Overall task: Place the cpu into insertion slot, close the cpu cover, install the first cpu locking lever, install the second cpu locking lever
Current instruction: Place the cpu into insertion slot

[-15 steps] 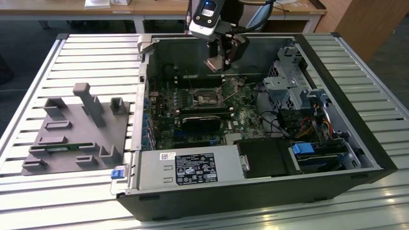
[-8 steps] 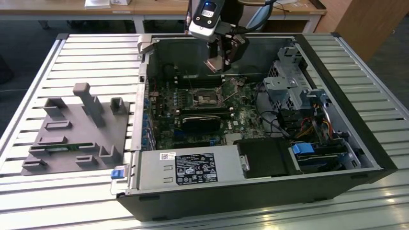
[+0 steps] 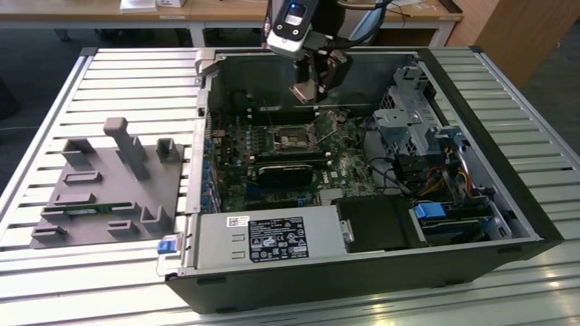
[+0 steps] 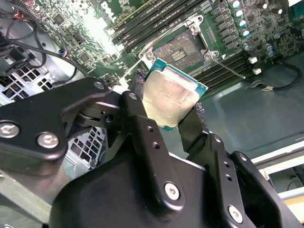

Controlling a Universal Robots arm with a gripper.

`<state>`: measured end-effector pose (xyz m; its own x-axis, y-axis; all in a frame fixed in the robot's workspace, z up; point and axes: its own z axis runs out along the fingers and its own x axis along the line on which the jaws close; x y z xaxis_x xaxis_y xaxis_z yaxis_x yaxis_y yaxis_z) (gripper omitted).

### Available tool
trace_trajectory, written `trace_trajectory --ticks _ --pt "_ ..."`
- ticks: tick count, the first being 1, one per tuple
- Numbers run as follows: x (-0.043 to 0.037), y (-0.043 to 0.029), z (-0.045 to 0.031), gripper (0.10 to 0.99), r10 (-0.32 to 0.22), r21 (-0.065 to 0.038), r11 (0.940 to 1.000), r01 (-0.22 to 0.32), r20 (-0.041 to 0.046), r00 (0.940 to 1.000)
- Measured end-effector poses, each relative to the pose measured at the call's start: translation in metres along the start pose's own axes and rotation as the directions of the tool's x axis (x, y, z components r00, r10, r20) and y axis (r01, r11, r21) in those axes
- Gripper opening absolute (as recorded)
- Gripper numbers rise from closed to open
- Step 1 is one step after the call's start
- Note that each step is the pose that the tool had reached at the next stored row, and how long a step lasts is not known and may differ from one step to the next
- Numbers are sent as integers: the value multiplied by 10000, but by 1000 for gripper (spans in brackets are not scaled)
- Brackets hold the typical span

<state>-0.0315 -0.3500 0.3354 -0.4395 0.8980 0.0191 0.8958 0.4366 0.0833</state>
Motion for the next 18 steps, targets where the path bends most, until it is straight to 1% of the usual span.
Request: trace_trajectory --ticks 3,5,7,12,15,18 --pt "0 -1 12 541 431 -7 9991 -431 39 9991" --pt "-1 -2 26 541 751 -14 9972 -751 66 9972" --pt "-1 -3 42 541 1083 -21 9941 -1083 94 9941" --pt "2 -6 93 541 1816 -7 9834 -1817 159 9832" --pt "4 -8 126 541 2073 15 9783 -2074 170 9781" --pt "7 -9 158 541 2129 84 9770 -2131 172 9769"
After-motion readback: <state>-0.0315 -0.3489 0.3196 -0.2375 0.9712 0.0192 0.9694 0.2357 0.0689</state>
